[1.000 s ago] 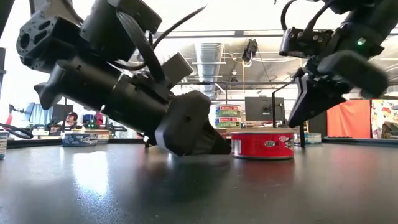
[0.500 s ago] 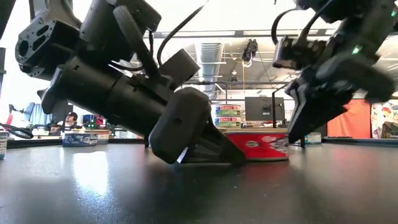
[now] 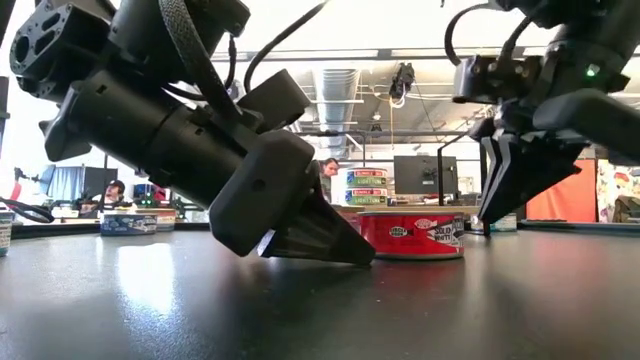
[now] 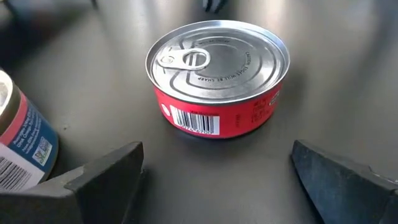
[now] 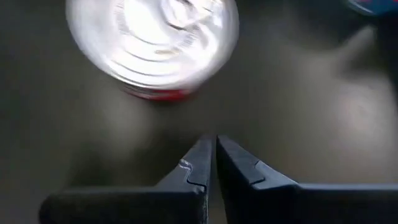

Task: Stack canned seafood by type on shelf
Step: Put the red tuna can on the shelf

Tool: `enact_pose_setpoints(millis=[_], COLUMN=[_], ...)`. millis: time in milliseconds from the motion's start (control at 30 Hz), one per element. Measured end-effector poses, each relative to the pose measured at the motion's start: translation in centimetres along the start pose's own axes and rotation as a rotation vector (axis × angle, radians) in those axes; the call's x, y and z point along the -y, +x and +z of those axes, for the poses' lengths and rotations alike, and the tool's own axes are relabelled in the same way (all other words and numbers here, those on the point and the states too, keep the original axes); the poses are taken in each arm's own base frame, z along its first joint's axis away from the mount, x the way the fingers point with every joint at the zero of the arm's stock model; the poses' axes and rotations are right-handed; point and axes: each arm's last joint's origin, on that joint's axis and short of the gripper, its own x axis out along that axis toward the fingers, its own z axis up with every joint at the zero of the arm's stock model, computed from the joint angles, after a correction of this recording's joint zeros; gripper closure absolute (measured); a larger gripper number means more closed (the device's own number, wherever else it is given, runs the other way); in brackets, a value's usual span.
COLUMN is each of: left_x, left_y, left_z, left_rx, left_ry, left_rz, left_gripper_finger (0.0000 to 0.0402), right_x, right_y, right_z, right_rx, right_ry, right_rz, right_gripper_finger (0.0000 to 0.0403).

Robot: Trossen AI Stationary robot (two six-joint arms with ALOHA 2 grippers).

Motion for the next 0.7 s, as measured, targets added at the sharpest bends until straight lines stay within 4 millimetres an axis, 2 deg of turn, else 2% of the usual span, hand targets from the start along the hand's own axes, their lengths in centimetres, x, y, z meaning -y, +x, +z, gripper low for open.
enact_pose_setpoints(millis=[100,200,433,567,633,700], left_x=[0.0,0.0,0.0,0.0,0.0,0.0], left_y=[0.0,0.0,0.0,0.0,0.0,0.0], left_z=[0.0,0.0,-0.1,-0.1,-0.1,-0.1], left_rx=[0.001,0.001,-0.007,-0.008,-0.008,-0.009], left_ry=[0.001,0.002,0.0,-0.006,-0.009,-0.01], left_rz=[0.008,0.008,-0.005,-0.005,-0.006,-0.009], left_gripper_finger=[0.0006,0.0006,0.0006,0.0006,0.0006,0.0006], right_x=[-0.3,-0.6,-0.6,-0.7,-0.9,-1.1], right_y=[-0.7,-1.1,-1.2,-0.5,0.1,0.9], right_z=[0.3,0.6,0.6,0.3,0.1,-0.2], right_rx=[0.025,0.044,0.044,0.043,0.037,0.019], right_ry=[-0.001,-0.001,0.025,0.064,0.057,0.018], right_rz=[0.016,0.029,0.03,-0.027,-0.063,-0.092], right_gripper_finger=[0.036,0.0317,0.0163,0.0071,0.0033,0.0011])
